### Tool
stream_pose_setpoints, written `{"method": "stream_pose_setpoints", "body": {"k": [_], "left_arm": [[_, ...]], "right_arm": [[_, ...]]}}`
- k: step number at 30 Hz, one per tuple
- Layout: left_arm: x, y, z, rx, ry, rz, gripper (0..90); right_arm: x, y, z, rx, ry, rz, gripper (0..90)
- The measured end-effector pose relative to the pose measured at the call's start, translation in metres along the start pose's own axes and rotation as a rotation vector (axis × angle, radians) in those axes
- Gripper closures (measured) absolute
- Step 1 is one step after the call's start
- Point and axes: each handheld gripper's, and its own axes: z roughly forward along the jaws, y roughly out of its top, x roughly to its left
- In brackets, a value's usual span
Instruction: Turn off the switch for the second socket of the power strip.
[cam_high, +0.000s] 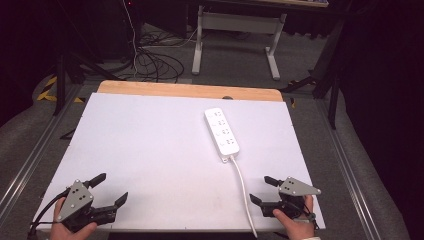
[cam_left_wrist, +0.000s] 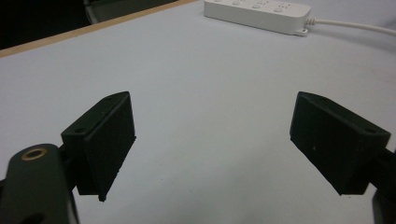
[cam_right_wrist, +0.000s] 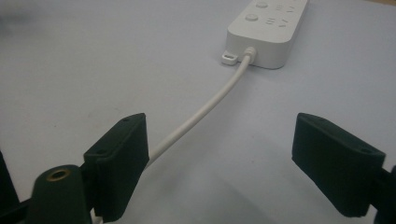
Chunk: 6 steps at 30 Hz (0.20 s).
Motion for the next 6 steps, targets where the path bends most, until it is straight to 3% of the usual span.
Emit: {"method": "stream_pose_setpoints", "body": {"k": [6], "left_arm": [[0.0002,0.0002,-0.0001,-0.001,-0.005,0.013,14.7]], "right_arm": [[0.0003,0.0007,0.0000,0.011,0.016,0.017,22.1]]}}
